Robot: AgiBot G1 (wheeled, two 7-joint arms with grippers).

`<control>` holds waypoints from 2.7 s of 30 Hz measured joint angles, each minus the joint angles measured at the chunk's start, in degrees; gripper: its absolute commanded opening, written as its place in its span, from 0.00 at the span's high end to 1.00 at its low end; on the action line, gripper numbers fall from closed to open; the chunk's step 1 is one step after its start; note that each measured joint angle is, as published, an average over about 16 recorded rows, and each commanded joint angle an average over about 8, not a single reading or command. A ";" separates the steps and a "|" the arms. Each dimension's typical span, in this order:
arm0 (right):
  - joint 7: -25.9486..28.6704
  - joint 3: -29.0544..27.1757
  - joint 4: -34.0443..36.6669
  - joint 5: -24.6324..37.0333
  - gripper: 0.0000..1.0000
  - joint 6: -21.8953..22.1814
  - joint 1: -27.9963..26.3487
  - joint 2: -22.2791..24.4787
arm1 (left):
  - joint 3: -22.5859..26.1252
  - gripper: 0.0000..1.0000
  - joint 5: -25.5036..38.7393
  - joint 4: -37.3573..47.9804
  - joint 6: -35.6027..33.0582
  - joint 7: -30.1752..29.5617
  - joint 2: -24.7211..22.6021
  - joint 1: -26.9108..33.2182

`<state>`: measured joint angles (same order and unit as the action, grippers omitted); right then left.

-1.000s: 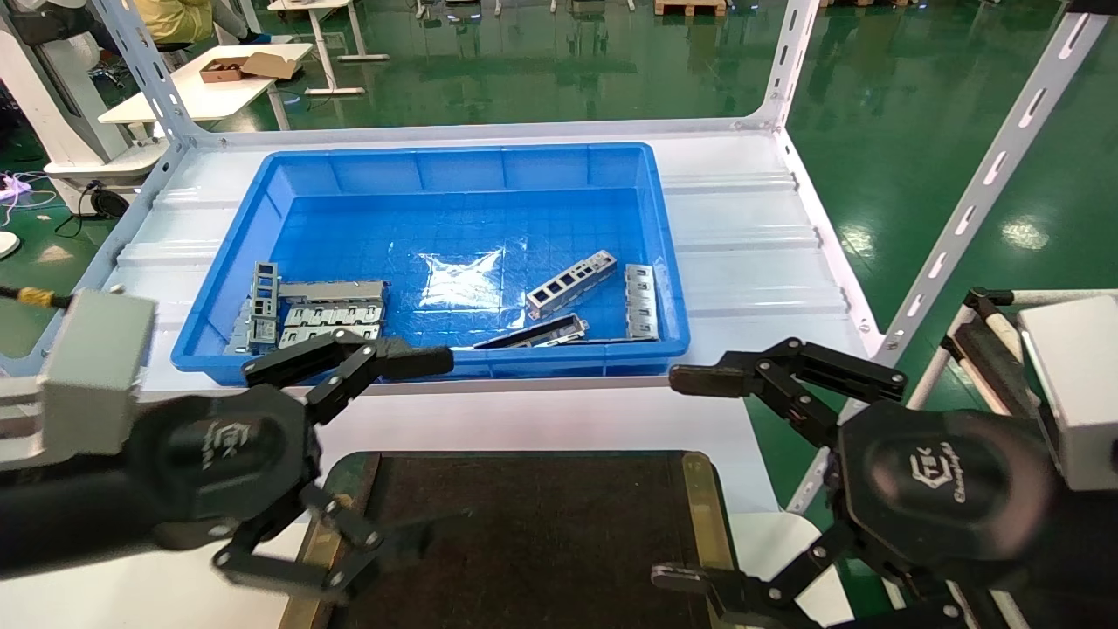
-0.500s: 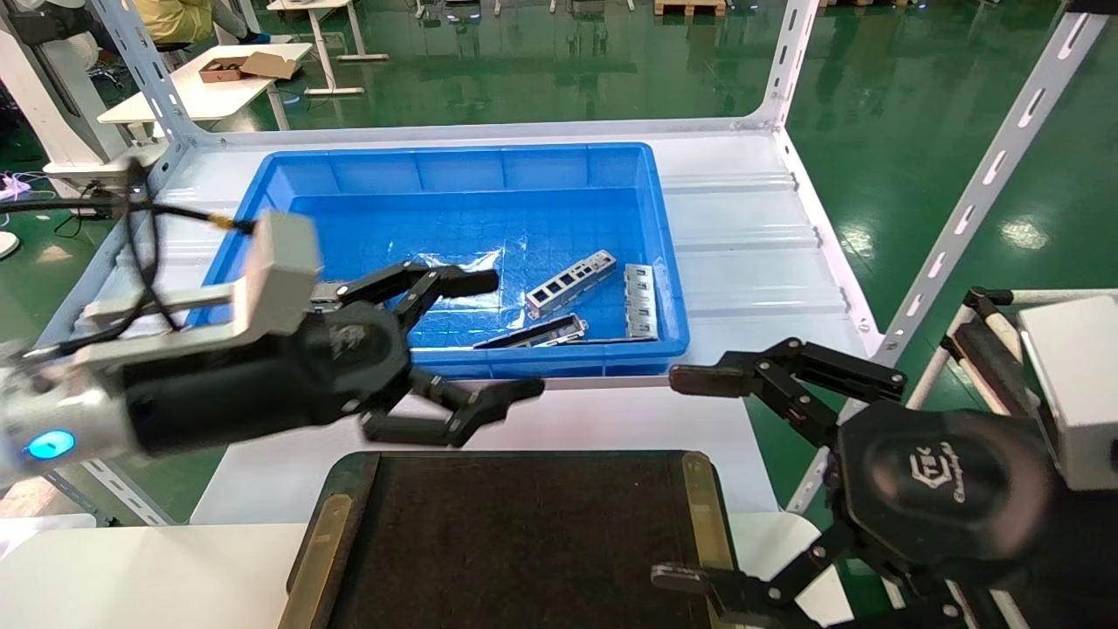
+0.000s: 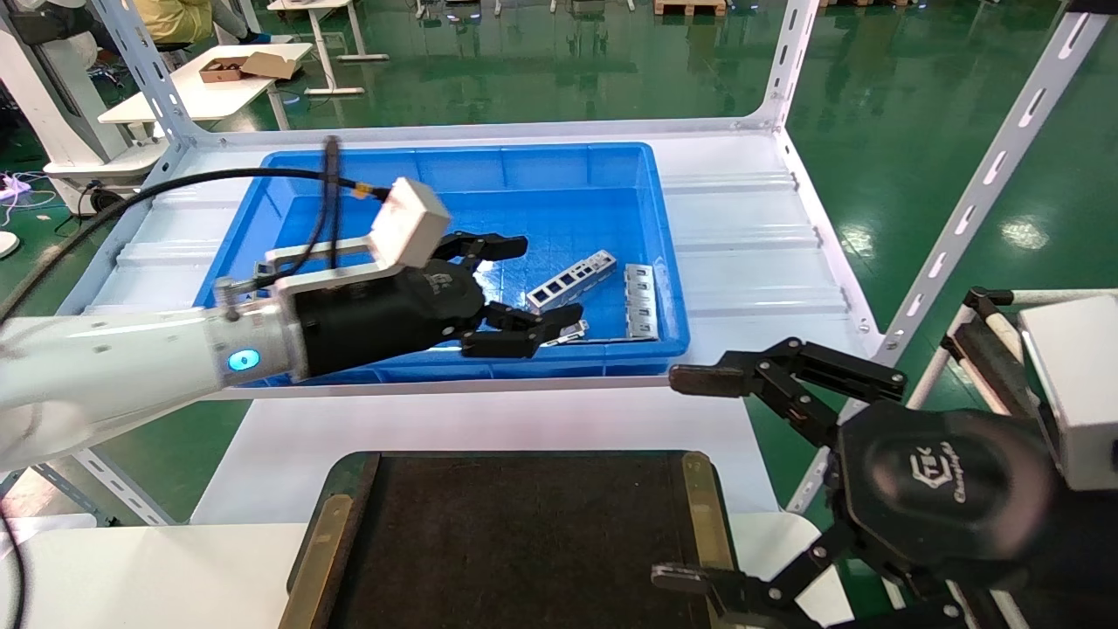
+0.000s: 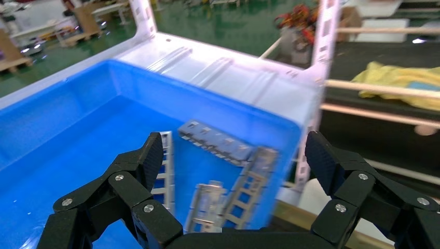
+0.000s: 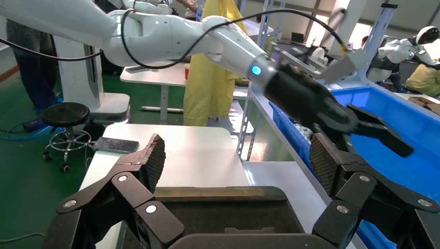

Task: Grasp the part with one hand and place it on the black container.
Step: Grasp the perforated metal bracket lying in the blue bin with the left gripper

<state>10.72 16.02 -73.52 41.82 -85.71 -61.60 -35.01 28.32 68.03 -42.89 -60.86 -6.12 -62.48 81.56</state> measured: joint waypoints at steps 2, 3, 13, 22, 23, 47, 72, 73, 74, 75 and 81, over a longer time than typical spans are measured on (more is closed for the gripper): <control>0.00 0.01 0.00 -0.01 0.00 0.00 0.00 0.00 | 0.60 0.00 1.22 2.91 1.38 0.79 -1.89 1.30; -0.01 0.01 0.00 -0.01 0.00 0.01 0.00 0.01 | 0.88 0.00 1.79 4.35 2.06 1.19 -2.82 1.95; -0.03 0.06 0.00 -0.04 0.00 0.03 -0.01 0.02 | 3.01 0.00 5.75 18.18 8.59 4.70 -11.29 7.88; -0.05 0.10 0.00 -0.07 0.35 0.04 -0.02 0.04 | 5.70 0.16 6.12 25.13 13.90 4.46 -15.29 10.85; -0.05 0.10 0.00 -0.07 0.48 0.04 -0.02 0.04 | 6.15 0.28 5.99 25.41 14.43 4.17 -15.47 10.99; -0.10 0.20 0.00 -0.14 1.00 0.09 -0.04 0.09 | 17.98 1.00 -0.22 24.75 21.80 -2.58 -15.69 10.26; -0.15 0.31 0.00 -0.21 1.00 0.13 -0.07 0.13 | 23.29 1.00 -8.54 24.66 24.80 -0.62 -15.33 10.45; -0.16 0.31 0.00 -0.21 1.00 0.14 -0.07 0.13 | 23.21 1.00 -9.03 24.64 24.71 -0.24 -15.26 10.61; -0.16 0.31 0.00 -0.22 1.00 0.14 -0.07 0.13 | 23.10 1.00 -9.54 24.62 24.57 0.17 -15.19 10.78; -0.16 0.32 0.00 -0.22 1.00 0.14 -0.07 0.13 | 22.96 1.00 -10.05 24.61 24.37 0.62 -15.10 10.96; -0.17 0.34 0.00 -0.24 1.00 0.15 -0.07 0.14 | 21.24 1.00 -13.70 24.65 21.37 4.02 -14.15 12.14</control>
<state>10.54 16.36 -73.52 41.59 -85.56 -61.68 -34.87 49.56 54.33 -18.24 -39.50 -2.10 -76.63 93.70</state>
